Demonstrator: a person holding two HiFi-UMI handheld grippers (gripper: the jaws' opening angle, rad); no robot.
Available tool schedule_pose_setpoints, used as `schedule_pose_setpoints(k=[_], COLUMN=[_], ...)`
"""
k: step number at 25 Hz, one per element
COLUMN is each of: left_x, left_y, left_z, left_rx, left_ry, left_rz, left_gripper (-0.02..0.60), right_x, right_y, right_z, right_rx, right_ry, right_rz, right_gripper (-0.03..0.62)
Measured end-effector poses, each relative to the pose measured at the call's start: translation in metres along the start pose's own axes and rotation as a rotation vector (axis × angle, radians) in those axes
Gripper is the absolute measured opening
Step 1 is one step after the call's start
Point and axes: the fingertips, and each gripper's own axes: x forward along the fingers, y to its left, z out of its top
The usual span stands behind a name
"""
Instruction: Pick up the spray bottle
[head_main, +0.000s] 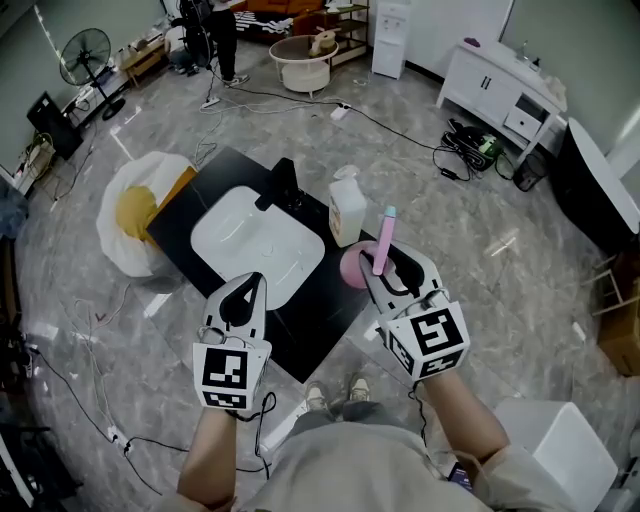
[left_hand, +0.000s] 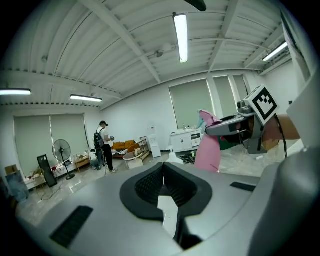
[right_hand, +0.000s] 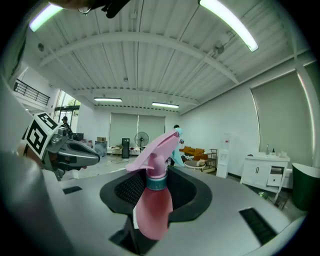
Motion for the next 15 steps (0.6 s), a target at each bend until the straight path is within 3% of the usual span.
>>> schedule_pose_setpoints(k=[4, 7, 15], left_x=[-0.013, -0.023, -0.053], left_y=[-0.006, -0.007, -0.005], left_z=[0.031, 0.05, 0.084], left_rx=[0.097, 0.127, 0.032], left_ry=[-0.049, -0.088, -0.191], left_rz=[0.006, 0.011, 0.053], left_gripper=[0.021, 0.021, 0.021], right_x=[-0.021, -0.034, -0.065], right_y=[0.008, 0.017, 0.041], right_z=[0.038, 0.062, 0.091], right_rx=[-0.03, -0.046, -0.093], right_ry=[-0.07, -0.117, -0.167], right_rz=[0.035, 0.06, 0.122], right_gripper=[0.161, 0.161, 0.161])
